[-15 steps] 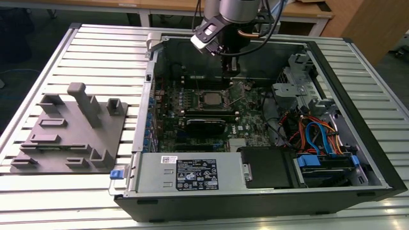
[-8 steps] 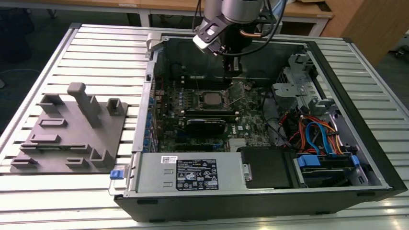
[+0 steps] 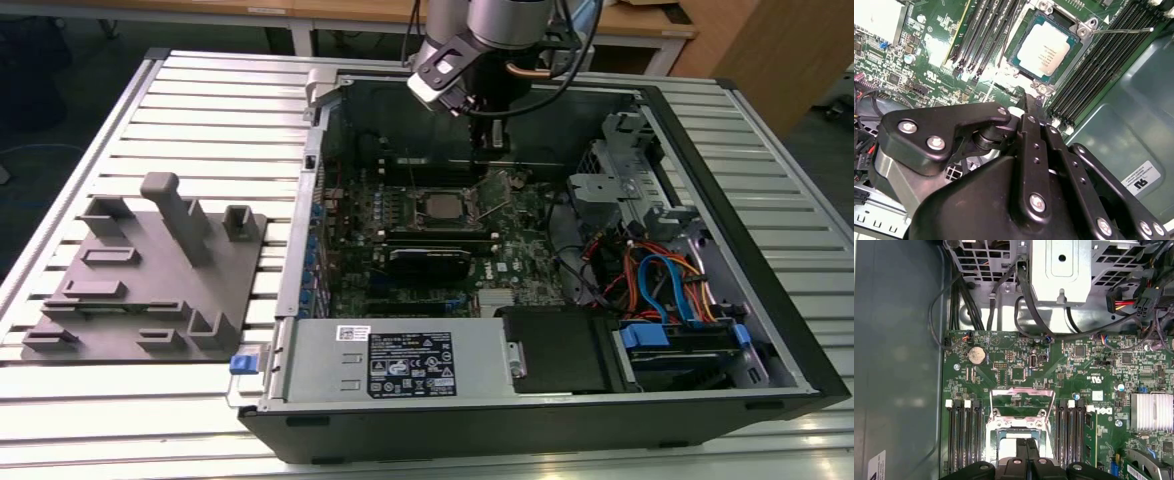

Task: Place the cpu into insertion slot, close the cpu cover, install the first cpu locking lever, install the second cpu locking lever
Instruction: 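Close the cpu cover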

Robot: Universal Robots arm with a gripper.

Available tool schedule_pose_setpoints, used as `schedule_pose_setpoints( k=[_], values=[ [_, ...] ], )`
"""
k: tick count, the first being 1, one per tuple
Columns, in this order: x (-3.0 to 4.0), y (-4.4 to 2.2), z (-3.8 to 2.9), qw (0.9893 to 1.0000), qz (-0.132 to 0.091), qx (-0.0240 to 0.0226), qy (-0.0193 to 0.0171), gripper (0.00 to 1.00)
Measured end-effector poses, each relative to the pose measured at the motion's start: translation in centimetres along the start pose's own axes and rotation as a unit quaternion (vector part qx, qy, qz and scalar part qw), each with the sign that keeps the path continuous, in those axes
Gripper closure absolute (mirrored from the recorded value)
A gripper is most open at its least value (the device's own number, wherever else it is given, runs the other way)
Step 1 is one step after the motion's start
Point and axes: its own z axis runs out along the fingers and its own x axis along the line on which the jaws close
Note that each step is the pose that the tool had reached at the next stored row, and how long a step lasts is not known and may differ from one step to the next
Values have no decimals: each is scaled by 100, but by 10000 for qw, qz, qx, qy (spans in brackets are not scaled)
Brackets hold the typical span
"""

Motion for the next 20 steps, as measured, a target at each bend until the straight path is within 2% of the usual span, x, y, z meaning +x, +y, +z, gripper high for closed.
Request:
schedule_pose_setpoints(
  k=[20],
  values=[
    [0, 57, 1, 10000, 0, 0, 0, 90]
  ],
)
